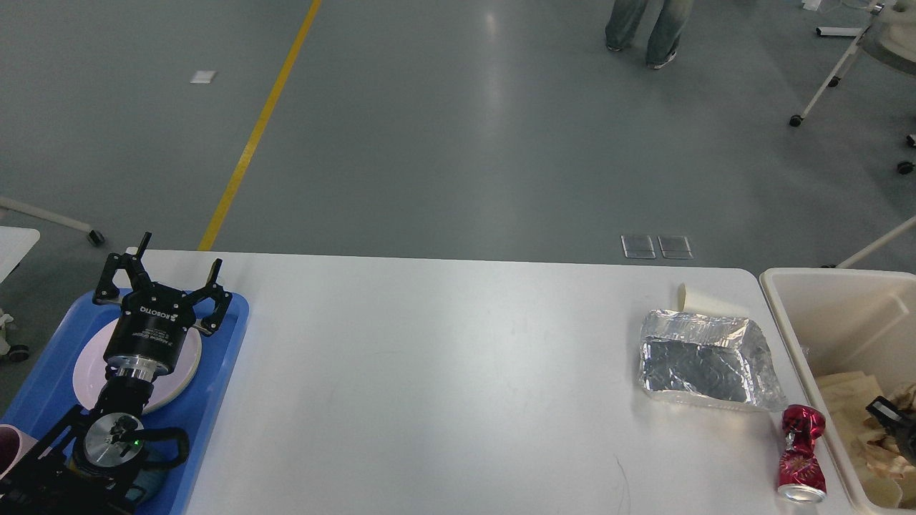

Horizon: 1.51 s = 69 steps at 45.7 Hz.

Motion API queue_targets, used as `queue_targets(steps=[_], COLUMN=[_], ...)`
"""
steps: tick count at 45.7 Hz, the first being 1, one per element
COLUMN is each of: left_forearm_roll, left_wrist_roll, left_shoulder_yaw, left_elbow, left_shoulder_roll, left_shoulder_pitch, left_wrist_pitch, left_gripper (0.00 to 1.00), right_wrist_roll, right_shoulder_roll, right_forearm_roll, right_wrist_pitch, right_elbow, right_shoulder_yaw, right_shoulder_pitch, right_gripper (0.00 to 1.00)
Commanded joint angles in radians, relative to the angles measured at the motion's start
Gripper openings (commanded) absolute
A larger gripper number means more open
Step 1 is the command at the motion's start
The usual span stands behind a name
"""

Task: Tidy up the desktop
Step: 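Raise the right gripper out of the bin and over the foil package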

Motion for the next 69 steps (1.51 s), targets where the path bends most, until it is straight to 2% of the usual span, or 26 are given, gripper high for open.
queue_targets(steps=[1,9,10,15,16,17,28,56,61,65,69], left_forearm_roll=[0.000,0.000,0.000,0.000,0.000,0.000,0.000,0.000,0.000,0.000,0.000], left_wrist_roll=[0.000,0.000,0.000,0.000,0.000,0.000,0.000,0.000,0.000,0.000,0.000], left_shoulder_yaw=[0.000,0.000,0.000,0.000,0.000,0.000,0.000,0.000,0.000,0.000,0.000], left_elbow=[0.000,0.000,0.000,0.000,0.000,0.000,0.000,0.000,0.000,0.000,0.000], left_shoulder_roll=[0.000,0.000,0.000,0.000,0.000,0.000,0.000,0.000,0.000,0.000,0.000], left_shoulder_pitch=[0.000,0.000,0.000,0.000,0.000,0.000,0.000,0.000,0.000,0.000,0.000], left_wrist_pitch=[0.000,0.001,0.000,0.000,0.000,0.001,0.001,0.001,0.000,0.001,0.000], left_gripper=[0.96,0.96,0.96,0.96,0.96,0.96,0.96,0.96,0.96,0.96,0.96], right_wrist_roll=[-0.008,-0.010,-0.010,-0.007,-0.004,-0.002,-0.001,-0.011,-0.019,-0.048,-0.083], right_shoulder_roll=[0.032,0.046,0.046,0.046,0.046,0.047,0.055,0.046,0.043,0.003,-0.037], right_forearm_roll=[0.002,0.006,0.006,0.005,0.005,0.005,0.005,-0.006,-0.007,-0.015,-0.030], right_wrist_pitch=[-0.091,-0.123,-0.128,-0.205,-0.227,-0.247,-0.304,-0.278,-0.211,-0.128,-0.079], right_elbow=[-0.011,-0.012,-0.014,-0.018,-0.018,-0.018,-0.020,-0.014,-0.009,0.003,0.096], right_shoulder_yaw=[0.008,0.022,0.025,0.040,0.040,0.040,0.039,0.031,0.028,0.022,-0.013], right_shoulder_pitch=[-0.034,-0.056,-0.056,-0.056,-0.056,-0.056,-0.053,0.070,0.131,0.225,0.337], right_gripper=[0.00,0.00,0.09,0.81,0.94,1.00,1.00,1.00,1.00,1.00,1.00])
